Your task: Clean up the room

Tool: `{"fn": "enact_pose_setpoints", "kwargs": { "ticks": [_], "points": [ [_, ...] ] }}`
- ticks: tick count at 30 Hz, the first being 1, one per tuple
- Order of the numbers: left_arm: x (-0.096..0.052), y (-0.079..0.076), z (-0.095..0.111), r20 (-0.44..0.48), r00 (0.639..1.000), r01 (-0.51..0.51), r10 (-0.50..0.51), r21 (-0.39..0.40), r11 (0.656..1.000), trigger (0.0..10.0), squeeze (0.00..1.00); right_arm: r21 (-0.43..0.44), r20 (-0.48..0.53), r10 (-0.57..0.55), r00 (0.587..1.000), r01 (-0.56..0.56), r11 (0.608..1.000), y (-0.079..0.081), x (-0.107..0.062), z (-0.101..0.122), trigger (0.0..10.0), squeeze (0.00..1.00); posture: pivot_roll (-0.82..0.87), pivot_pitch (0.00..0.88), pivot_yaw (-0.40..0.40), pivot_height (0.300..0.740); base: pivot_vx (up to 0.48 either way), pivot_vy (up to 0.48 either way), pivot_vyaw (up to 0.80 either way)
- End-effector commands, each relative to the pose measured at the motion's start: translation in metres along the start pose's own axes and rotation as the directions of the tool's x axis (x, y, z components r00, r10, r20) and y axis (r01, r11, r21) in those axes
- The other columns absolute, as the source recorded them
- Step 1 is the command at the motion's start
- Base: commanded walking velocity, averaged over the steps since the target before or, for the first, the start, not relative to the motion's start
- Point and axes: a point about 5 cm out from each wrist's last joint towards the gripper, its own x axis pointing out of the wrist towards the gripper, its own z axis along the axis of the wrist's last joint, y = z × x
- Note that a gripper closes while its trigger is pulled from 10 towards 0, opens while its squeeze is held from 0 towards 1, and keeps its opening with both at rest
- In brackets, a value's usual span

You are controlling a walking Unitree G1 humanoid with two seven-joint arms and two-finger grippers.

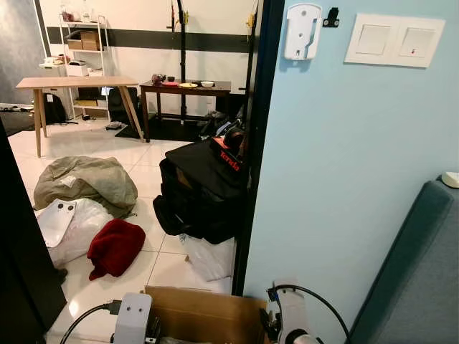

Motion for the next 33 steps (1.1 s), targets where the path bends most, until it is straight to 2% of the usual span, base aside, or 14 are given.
{"fn": "enact_pose_setpoints", "kwargs": {
  "ticks": [1, 6, 8, 12, 17, 20, 23, 33],
  "points": [
    [-0.002, -0.002, -0.005, -0.026, 1.0, -0.001, 0.001, 0.008, 1.0, 10.0, 0.0, -0.005, 0.003, -0.003, 1.0, 0.003, 1.0, 0.001, -0.001, -0.001, 10.0, 0.0, -0.03, 0.067, -0.036, 0.74, 0.0, 0.0, 0.0],
    [0.0, -0.006, -0.003, -0.027, 0.999, 0.024, -0.023, 0.054, 0.998, 10.0, 0.0, -0.015, -0.01, -0.02, 1.0, 0.02, 1.0, 0.0, -0.004, -0.005, 10.0, 0.0, -0.03, 0.069, -0.031, 0.74, 0.0, 0.0, 0.0],
    [0.001, -0.011, -0.001, -0.023, 0.998, 0.053, -0.051, 0.095, 0.994, 10.0, 0.0, 0.012, 0.002, -0.032, 1.0, 0.032, 0.999, 0.0, -0.005, -0.003, 10.0, 0.0, -0.03, 0.07, -0.03, 0.74, 0.0, 0.0, -0.8],
    [0.001, -0.015, 0.003, -0.011, 0.997, 0.071, -0.07, 0.076, 0.995, 10.0, 0.0, 0.021, 0.003, -0.037, 0.999, 0.037, 0.999, 0.0, -0.005, -0.003, 10.0, 0.0, -0.03, 0.072, -0.031, 0.74, 0.0, 0.0, -0.8],
    [-0.001, -0.021, 0.004, -0.009, 0.994, 0.113, -0.113, 0.093, 0.989, 10.0, 0.0, 0.026, -0.02, -0.053, 0.998, 0.054, 0.998, -0.001, -0.007, -0.006, 10.0, 0.0, -0.03, 0.072, -0.035, 0.74, 0.0, 0.0, -0.8],
    [-0.002, -0.021, 0.004, -0.014, 0.996, 0.084, -0.084, 0.038, 0.996, 10.0, 0.0, 0.026, -0.034, -0.044, 0.998, 0.045, 0.999, 0.001, -0.008, -0.008, 10.0, 0.0, -0.03, 0.071, -0.034, 0.74, 0.0, 0.0, -0.8],
    [-0.002, -0.019, 0.004, -0.018, 0.998, 0.067, -0.066, 0.02, 0.998, 10.0, 0.0, 0.025, -0.041, -0.043, 0.998, 0.044, 0.999, 0.002, -0.009, -0.009, 10.0, 0.0, -0.03, 0.073, -0.034, 0.74, 0.0, 0.0, -0.8],
    [-0.004, -0.016, 0.002, -0.028, 0.997, 0.073, -0.072, 0.046, 0.996, 10.0, 0.0, 0.029, -0.074, -0.038, 0.996, 0.04, 0.999, 0.005, -0.012, -0.013, 10.0, 0.0, -0.04, 0.072, -0.026, 0.74, 0.0, 0.0, -0.8]
  ]
}}
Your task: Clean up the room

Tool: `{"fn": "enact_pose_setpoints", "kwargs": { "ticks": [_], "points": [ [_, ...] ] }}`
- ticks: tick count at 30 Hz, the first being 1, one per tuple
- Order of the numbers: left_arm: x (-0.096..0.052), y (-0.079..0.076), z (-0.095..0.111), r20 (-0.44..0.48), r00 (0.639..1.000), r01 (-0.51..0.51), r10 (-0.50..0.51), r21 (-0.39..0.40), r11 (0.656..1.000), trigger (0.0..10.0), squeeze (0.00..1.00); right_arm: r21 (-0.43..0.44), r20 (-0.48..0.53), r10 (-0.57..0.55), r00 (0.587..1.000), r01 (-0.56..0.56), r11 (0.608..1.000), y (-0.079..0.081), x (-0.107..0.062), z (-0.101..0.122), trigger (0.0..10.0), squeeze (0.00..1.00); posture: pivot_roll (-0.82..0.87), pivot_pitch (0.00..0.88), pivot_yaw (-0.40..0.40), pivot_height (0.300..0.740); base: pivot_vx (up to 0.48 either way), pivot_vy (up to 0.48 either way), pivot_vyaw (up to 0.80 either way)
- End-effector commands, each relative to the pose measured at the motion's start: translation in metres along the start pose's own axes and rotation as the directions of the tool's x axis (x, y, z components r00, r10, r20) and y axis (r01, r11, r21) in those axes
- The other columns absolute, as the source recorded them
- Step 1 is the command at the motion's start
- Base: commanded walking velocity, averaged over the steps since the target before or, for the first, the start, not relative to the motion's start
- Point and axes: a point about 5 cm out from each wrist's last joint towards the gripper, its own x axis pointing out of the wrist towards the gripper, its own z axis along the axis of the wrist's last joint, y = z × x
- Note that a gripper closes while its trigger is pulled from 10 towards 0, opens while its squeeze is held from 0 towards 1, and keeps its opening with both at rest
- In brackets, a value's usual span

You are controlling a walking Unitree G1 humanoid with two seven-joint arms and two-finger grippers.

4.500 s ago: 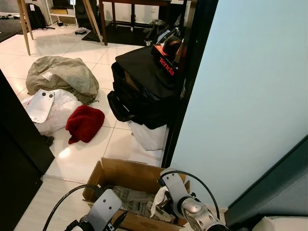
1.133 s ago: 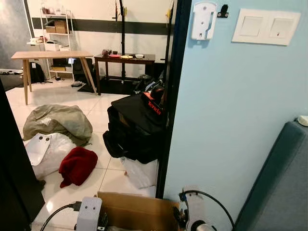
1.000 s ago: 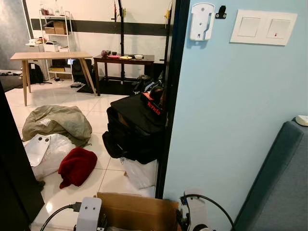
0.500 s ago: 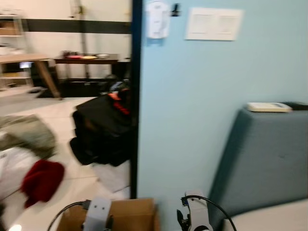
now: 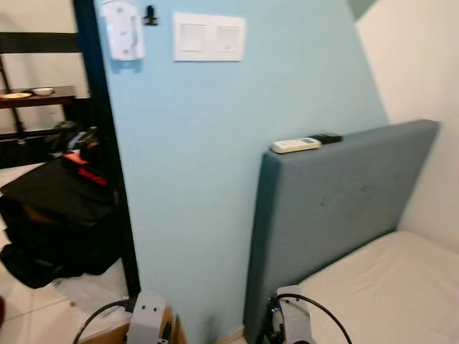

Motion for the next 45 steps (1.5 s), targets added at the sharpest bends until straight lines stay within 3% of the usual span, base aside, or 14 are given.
{"fn": "enact_pose_setpoints", "kwargs": {
  "ticks": [1, 10, 15, 17, 25, 32, 42, 45],
  "points": [
    [-0.0021, 0.0016, -0.0042, -0.021, 1.0, -0.002, 0.002, 0.009, 1.0, 10.0, 0.0, 0.009, -0.035, 0.002, 0.999, -0.001, 1.0, 0.0025, -0.0027, -0.0078, 10.0, 0.0, -0.04, 0.072, -0.026, 0.74, 0.0, 0.0, -0.8],
    [-0.0013, 0.0055, -0.0035, -0.021, 1.0, -0.019, 0.019, 0.018, 1.0, 10.0, 0.0, -0.042, -0.035, -0.004, 0.999, 0.002, 0.999, 0.0012, -0.0051, -0.0091, 10.0, 0.0, -0.03, 0.068, -0.025, 0.74, 0.0, 0.0, -0.8],
    [-0.0008, 0.0092, -0.0014, -0.006, 0.999, -0.042, 0.042, 0.014, 0.999, 10.0, 0.0, -0.014, -0.028, 0.0, 1.0, -0.001, 1.0, 0.0006, -0.0059, -0.0085, 10.0, 0.0, -0.03, 0.063, -0.023, 0.74, 0.0, 0.0, -0.8],
    [-0.0011, 0.008, -0.0009, -0.001, 0.999, -0.032, 0.032, -0.006, 0.999, 10.0, 0.0, 0.023, -0.026, -0.007, 1.0, 0.008, 1.0, 0.0006, -0.0058, -0.0073, 10.0, 0.0, -0.03, 0.063, -0.023, 0.74, 0.0, 0.0, -0.8],
    [-0.0012, 0.0057, -0.0025, -0.028, 0.999, -0.019, 0.018, -0.036, 0.999, 10.0, 0.0, -0.003, -0.028, -0.039, 0.999, 0.039, 0.999, -0.0016, -0.0063, -0.0068, 10.0, 0.0, -0.03, 0.062, -0.018, 0.74, 0.0, 0.0, -0.8],
    [-0.0016, 0.0015, -0.0007, -0.014, 1.0, 0.026, -0.026, 0.001, 1.0, 10.0, 0.0, 0.0, -0.019, -0.032, 0.999, 0.032, 0.999, -0.0012, -0.0073, -0.0074, 10.0, 0.0, -0.03, 0.059, -0.014, 0.74, 0.0, 0.0, -0.8],
    [-0.0032, 0.0006, -0.0007, -0.011, 1.0, 0.029, -0.029, -0.01, 1.0, 10.0, 0.0, 0.005, -0.028, -0.038, 0.999, 0.038, 0.999, -0.0016, -0.009, -0.0105, 10.0, 0.0, -0.04, 0.062, -0.018, 0.74, 0.0, 0.0, -0.8],
    [-0.0049, 0.0011, -0.0002, 0.013, 1.0, 0.025, -0.024, -0.024, 0.999, 10.0, 0.0, -0.031, -0.006, -0.032, 0.999, 0.032, 0.999, -0.002, -0.0112, -0.0117, 10.0, 0.0, -0.03, 0.06, -0.022, 0.74, 0.0, 0.0, -0.8]
  ]
}}
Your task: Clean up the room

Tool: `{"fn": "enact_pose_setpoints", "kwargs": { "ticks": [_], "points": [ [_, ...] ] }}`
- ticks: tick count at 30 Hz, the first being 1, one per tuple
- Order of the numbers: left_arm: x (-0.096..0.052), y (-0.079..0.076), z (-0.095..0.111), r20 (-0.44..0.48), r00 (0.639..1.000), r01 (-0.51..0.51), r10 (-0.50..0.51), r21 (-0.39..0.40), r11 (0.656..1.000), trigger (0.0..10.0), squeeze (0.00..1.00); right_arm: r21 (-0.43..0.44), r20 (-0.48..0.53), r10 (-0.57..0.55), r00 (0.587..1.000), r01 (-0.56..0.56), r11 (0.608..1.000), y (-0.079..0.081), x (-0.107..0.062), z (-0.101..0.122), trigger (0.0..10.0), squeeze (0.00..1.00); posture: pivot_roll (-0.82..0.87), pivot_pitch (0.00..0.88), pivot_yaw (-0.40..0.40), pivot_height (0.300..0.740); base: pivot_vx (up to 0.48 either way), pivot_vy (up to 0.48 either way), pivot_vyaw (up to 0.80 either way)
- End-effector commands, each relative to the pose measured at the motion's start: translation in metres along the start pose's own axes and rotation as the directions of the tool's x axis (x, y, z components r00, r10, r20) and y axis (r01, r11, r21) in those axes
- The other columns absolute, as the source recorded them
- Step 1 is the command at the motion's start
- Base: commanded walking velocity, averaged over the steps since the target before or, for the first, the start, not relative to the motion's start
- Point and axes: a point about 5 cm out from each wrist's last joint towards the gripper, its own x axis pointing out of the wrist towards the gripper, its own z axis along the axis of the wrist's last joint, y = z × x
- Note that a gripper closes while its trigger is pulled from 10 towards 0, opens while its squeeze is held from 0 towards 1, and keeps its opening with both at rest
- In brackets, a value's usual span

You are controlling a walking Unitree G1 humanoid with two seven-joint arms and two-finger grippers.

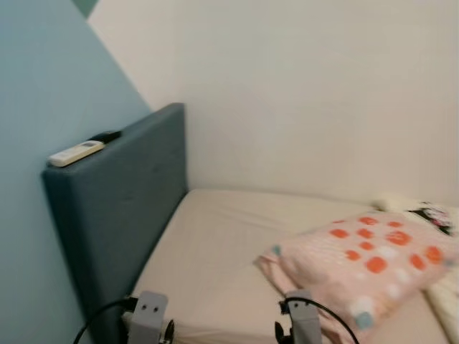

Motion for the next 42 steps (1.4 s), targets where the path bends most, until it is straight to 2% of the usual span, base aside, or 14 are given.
{"fn": "enact_pose_setpoints", "kwargs": {
  "ticks": [1, 9, 13, 18, 27, 38, 42],
  "points": [
    [-0.002, 0.0, 0.0, 0.014, 1.0, -0.005, 0.005, -0.007, 1.0, 10.0, 0.0, -0.025, 0.02, -0.001, 1.0, 0.001, 1.0, -0.002, -0.002, -0.001, 10.0, 0.0, -0.03, 0.059, -0.022, 0.74, 0.0, 0.0, -0.8],
    [-0.006, 0.004, -0.01, -0.013, 0.999, -0.034, 0.034, 0.008, 0.999, 10.0, 0.0, -0.048, 0.066, -0.003, 0.998, 0.006, 0.999, -0.003, -0.006, -0.001, 10.0, 0.0, -0.03, 0.06, -0.019, 0.74, 0.0, 0.0, -0.8],
    [-0.01, 0.004, -0.017, -0.035, 0.999, -0.016, 0.016, 0.009, 1.0, 10.0, 0.0, -0.083, 0.143, 0.003, 0.99, 0.009, 0.997, -0.002, -0.009, 0.008, 10.0, 0.0, -0.04, 0.06, -0.017, 0.74, 0.0, 0.0, -0.8],
    [-0.012, 0.003, -0.014, -0.008, 1.0, -0.022, 0.022, 0.007, 1.0, 10.0, 0.0, -0.084, 0.239, 0.017, 0.971, 0.003, 0.996, -0.001, -0.012, 0.022, 10.0, 0.0, -0.04, 0.058, -0.015, 0.74, 0.0, 0.0, -0.8],
    [-0.012, -0.001, -0.007, 0.03, 1.0, -0.002, 0.003, -0.031, 1.0, 10.0, 0.0, -0.08, 0.226, 0.025, 0.974, -0.007, 0.997, 0.001, -0.011, 0.02, 10.0, 0.0, -0.04, 0.055, -0.016, 0.74, 0.0, 0.0, -0.8],
    [-0.011, -0.001, -0.007, 0.028, 1.0, -0.001, 0.001, -0.017, 1.0, 10.0, 0.0, -0.074, 0.223, 0.025, 0.974, -0.009, 0.997, 0.001, -0.01, 0.02, 10.0, 0.0, -0.04, 0.043, -0.012, 0.74, 0.0, 0.0, -0.8],
    [-0.01, -0.001, -0.005, 0.031, 1.0, 0.005, -0.004, -0.026, 1.0, 10.0, 0.0, -0.045, 0.203, 0.038, 0.978, -0.029, 0.999, 0.002, -0.008, 0.018, 10.0, 0.0, -0.04, 0.041, -0.01, 0.74, 0.0, 0.0, -0.4]
  ]
}}
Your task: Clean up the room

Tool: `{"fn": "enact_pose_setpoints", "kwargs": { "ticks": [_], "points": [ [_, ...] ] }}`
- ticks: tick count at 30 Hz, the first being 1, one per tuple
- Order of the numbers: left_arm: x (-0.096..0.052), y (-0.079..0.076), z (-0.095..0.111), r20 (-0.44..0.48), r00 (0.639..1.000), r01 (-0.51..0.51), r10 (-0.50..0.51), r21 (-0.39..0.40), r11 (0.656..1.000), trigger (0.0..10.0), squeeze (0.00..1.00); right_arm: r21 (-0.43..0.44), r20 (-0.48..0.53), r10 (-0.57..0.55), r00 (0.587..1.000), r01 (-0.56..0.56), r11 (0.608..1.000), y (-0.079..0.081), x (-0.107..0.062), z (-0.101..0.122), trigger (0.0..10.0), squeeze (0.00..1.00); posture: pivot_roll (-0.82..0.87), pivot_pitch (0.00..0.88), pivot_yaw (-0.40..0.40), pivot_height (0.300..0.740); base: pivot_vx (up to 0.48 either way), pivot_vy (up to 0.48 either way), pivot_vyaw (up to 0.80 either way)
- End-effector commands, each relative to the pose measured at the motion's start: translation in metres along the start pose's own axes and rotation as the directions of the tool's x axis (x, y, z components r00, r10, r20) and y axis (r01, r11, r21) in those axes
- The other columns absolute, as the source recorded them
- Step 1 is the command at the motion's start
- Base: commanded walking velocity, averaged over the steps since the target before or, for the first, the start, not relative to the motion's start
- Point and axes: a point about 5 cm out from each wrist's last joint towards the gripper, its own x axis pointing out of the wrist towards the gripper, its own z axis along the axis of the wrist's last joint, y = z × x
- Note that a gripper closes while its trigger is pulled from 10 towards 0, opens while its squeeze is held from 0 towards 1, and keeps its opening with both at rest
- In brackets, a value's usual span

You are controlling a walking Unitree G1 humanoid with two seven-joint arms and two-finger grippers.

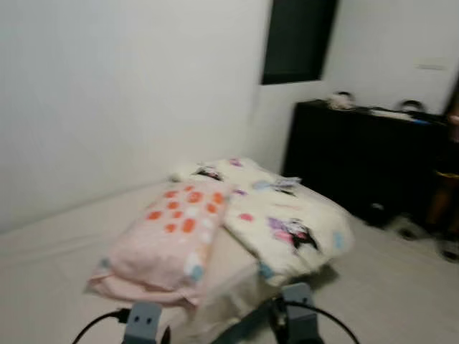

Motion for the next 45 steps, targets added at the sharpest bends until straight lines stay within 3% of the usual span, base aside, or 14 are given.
{"fn": "enact_pose_setpoints", "kwargs": {
  "ticks": [1, 45],
  "points": [
    [-0.0015, -0.0005, -0.0048, -0.026, 1.0, 0.003, -0.003, -0.006, 1.0, 10.0, 0.0, 0.012, -0.042, 0.011, 0.999, -0.011, 1.0, 0.0004, -0.0006, -0.0069, 10.0, 0.0, -0.04, 0.039, -0.009, 0.74, 0.0, 0.0, 0.0],
    [-0.0026, -0.0022, -0.0036, -0.002, 1.0, 0.021, -0.021, -0.046, 0.999, 10.0, 0.0, 0.023, -0.089, 0.012, 0.996, -0.01, 1.0, -0.0007, -0.0023, -0.0144, 10.0, 0.0, -0.04, 0.012, -0.015, 0.74, 0.0, 0.0, 0.0]
  ]
}}
